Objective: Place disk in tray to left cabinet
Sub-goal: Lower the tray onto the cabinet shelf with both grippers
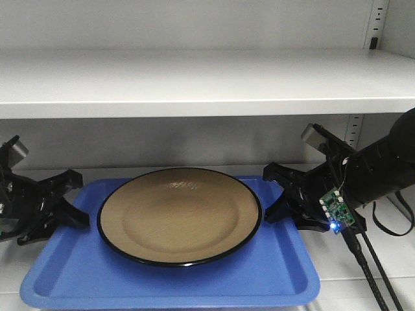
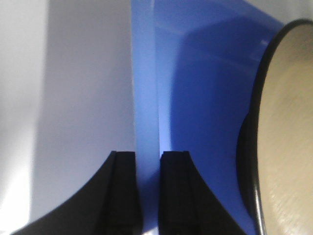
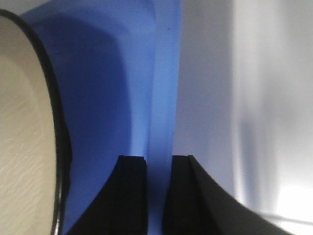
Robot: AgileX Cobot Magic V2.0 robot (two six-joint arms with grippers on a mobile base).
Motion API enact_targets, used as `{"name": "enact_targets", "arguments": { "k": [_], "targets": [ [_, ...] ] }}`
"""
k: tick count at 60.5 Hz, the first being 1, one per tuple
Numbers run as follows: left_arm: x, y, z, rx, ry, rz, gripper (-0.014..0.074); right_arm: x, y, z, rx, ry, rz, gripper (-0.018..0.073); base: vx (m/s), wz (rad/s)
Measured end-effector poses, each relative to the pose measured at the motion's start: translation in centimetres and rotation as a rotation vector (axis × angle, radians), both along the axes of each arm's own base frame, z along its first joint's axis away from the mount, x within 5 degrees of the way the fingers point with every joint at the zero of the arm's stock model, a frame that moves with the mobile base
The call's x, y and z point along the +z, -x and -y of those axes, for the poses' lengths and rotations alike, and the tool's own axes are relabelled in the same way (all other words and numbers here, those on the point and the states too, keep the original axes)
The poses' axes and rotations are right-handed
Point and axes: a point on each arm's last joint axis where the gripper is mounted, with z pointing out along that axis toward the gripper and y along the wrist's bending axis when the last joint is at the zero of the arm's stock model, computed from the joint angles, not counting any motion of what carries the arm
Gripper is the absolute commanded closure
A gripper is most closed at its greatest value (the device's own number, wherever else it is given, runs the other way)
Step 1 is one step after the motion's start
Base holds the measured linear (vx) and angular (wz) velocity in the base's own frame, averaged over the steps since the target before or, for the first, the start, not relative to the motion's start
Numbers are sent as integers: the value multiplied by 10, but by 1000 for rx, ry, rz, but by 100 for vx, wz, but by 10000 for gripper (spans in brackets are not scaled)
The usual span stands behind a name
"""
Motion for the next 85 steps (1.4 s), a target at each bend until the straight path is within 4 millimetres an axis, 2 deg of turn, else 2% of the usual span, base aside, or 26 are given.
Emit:
{"name": "enact_targets", "arguments": {
  "k": [11,28,39,49,50,51,58,70,85],
  "targets": [
    [-3,-12,-1,55,28,41,595,-14,-14,-2,-5,7,19,563,0,0],
    [-34,-33,1,67,26,-40,574,-39,-33,-4,-23,20,12,540,0,0],
    [-48,-40,2,45,10,-64,504,-50,-39,-5,-27,29,-3,479,0,0],
    [-53,-44,2,5,-18,-32,384,-55,-41,-5,-29,40,-6,366,0,0],
    [-54,-45,2,3,-18,-30,370,-55,-42,-5,-31,40,-4,353,0,0],
    [-56,-47,3,-1,-28,-13,257,-55,-42,-4,-28,47,6,241,0,0],
    [-56,-48,5,-6,-34,-6,185,-55,-42,-7,-6,55,18,180,0,0],
    [-56,-47,8,-17,-43,-4,155,-51,-40,-4,-4,51,31,163,0,0],
    [-48,-47,-3,20,-35,25,156,-30,-38,19,-69,16,68,163,0,0]
  ]
}}
